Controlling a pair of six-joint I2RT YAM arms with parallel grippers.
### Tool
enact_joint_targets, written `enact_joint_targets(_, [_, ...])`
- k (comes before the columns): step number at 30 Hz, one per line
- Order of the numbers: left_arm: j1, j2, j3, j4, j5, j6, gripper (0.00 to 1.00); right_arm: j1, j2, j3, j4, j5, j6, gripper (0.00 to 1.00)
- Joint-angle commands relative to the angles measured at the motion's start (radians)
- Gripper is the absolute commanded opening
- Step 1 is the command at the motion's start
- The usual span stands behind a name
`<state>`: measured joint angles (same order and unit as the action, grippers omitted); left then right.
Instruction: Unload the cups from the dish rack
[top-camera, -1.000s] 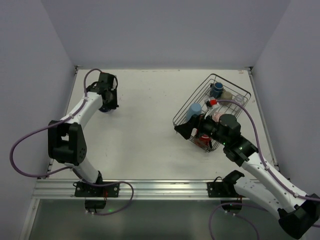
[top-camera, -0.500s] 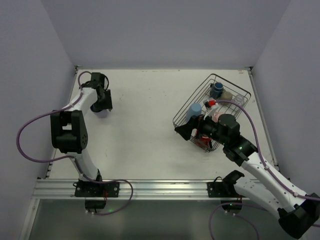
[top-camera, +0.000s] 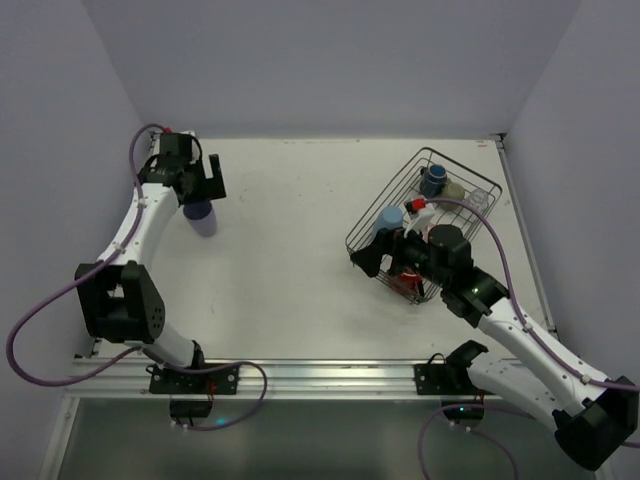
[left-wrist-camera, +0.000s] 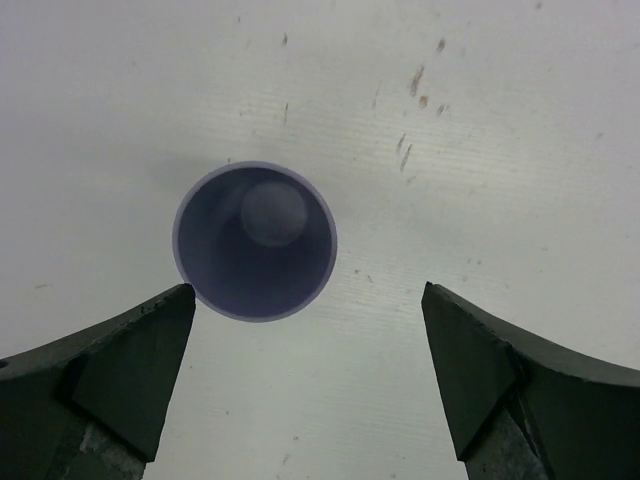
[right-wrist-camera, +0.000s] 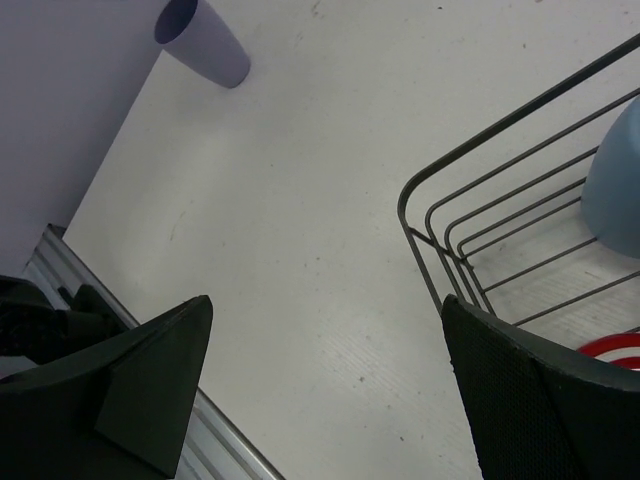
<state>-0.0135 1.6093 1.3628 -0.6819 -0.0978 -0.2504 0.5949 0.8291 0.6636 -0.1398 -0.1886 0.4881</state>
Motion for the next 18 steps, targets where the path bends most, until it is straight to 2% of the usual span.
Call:
enact_joint_targets(1, [0.000, -0.103, 0.001, 0.068, 0.059, -0.021, 1.00, 0.000, 0.025, 0.065, -0.024, 0.066, -0.016, 0.99])
enact_joint_targets(3, [-0.006, -0.179, -0.019, 0.112, 0.090, -0.030, 1.00, 0.000, 0.041, 0.089, -0.050, 0.084, -0.016, 0.99])
enact_joint_targets(5, [-0.058, -0.289, -0.069, 0.160, 0.185, -0.029, 1.00, 0.000, 0.070, 0.102, -0.066, 0.115, -0.014, 0.98])
enact_joint_targets(10, [-0.326, -0.472, -0.252, 0.329, 0.271, -0.029, 1.00, 0.000, 0.165, 0.171, -0.110, 0.257, -0.031, 0.83])
enact_joint_targets(15, [-0.379, -0.617, -0.424, 0.435, 0.400, -0.033, 1.00, -0.021, 0.306, 0.264, -0.165, 0.483, -0.072, 0.77])
enact_joint_targets(18, [-0.381, -0.695, -0.497, 0.473, 0.475, -0.010, 1.00, -0.036, 0.393, 0.316, -0.187, 0.619, -0.105, 0.84])
